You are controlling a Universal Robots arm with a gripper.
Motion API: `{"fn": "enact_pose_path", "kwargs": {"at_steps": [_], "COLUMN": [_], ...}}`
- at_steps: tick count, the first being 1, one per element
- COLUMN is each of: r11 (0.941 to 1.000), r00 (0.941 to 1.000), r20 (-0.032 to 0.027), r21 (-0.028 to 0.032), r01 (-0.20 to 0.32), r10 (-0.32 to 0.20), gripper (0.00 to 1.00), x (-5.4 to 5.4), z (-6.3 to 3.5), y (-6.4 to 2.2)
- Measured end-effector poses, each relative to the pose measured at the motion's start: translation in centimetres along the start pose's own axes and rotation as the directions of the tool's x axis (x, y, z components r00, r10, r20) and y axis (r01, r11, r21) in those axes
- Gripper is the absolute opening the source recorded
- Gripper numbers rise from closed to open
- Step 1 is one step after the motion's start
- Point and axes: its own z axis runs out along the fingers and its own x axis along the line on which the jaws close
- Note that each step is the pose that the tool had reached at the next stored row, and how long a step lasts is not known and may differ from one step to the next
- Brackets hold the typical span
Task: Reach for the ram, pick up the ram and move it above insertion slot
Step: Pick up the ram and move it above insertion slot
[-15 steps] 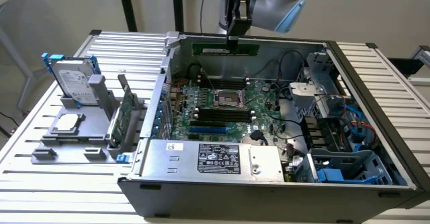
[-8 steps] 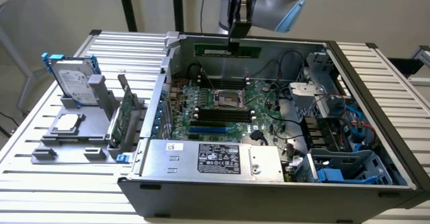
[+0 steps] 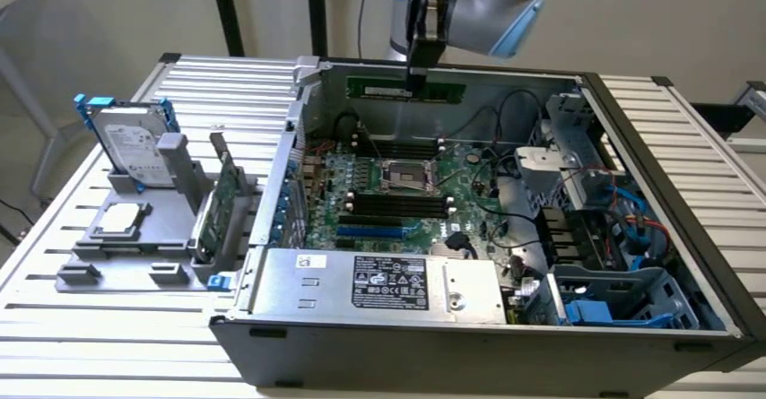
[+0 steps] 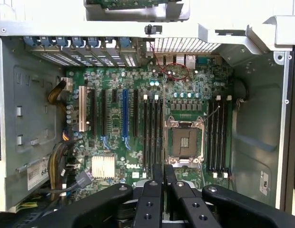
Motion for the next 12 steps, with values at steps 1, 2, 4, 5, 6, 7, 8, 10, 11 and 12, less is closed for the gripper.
{"fn": "enact_pose_path", "kwargs": {"at_steps": [1,2,4,5,6,7,8,10,11,12], "r11": [1.0,1.0,1.0,1.0,1.0,1.0,1.0,1.0,1.0,1.0], "r00": [1.0,1.0,1.0,1.0,1.0,1.0,1.0,1.0,1.0,1.0], "r20": [0.0001,0.0001,0.0003,0.0003,0.0002,0.0004,0.0001,0.0002,0.0003,0.0003], "r21": [0.0004,0.0007,0.0012,0.0014,0.0015,0.0016,0.0015,0.0016,0.0016,0.0016], "r01": [-0.002,-0.003,-0.006,-0.007,-0.008,-0.009,-0.009,-0.009,-0.009,-0.009], "r10": [0.002,0.003,0.006,0.007,0.008,0.009,0.009,0.009,0.009,0.009], "gripper": [0.13,0.13,0.13,0.13,0.13,0.13,0.13,0.13,0.13,0.13], "x": [-0.11,-0.22,-0.47,-0.6,-0.73,-0.86,-0.91,-0.91,-0.91,-0.91], "z": [0.02,0.04,0.09,0.11,0.12,0.12,0.11,0.11,0.12,0.12], "y": [0.0,0.0,0.0,0.0,0.0,0.0,-0.01,-0.01,-0.01,-0.01]}}
